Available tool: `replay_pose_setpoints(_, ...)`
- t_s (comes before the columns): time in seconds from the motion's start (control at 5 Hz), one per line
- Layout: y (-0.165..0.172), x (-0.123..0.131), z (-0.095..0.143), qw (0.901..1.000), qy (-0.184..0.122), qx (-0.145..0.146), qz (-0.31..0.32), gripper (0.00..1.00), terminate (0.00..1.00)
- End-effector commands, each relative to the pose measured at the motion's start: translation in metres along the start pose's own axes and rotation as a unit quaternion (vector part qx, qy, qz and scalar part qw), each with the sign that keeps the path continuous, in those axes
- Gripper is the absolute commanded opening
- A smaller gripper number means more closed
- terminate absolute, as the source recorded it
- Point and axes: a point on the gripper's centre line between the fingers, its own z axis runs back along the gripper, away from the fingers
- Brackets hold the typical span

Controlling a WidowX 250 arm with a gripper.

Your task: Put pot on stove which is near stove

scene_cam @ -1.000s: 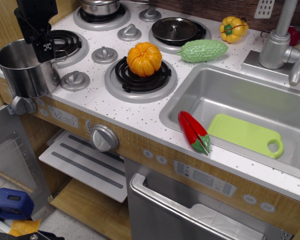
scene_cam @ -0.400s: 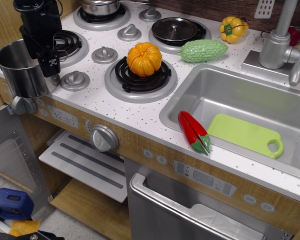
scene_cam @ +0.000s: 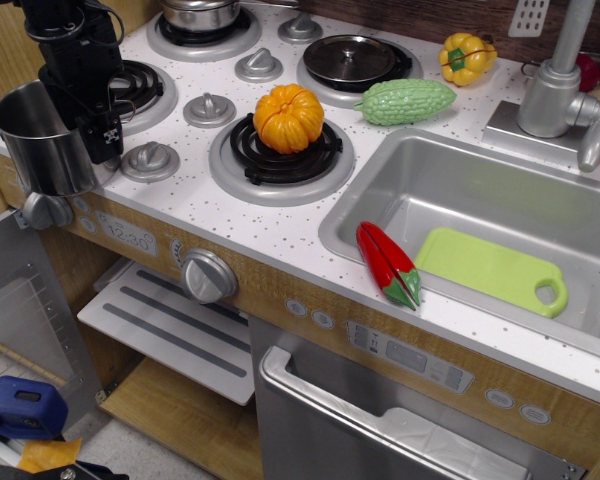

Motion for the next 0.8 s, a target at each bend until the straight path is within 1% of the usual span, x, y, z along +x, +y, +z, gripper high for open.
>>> replay_pose_setpoints(0.0,0.0123,-0.0029,0.0115,0.9994,-0.028,0.009,0.016,0.0,0.0)
replay_pose_setpoints(0.4,0.0135,-0.0046,0.0068,0.9986,-0.047,0.011,0.022,0.0,0.0)
replay_pose_setpoints(0.6,0.0129,-0.0044,0.0064,0.9981,-0.052,0.022,0.025,0.0,0.0)
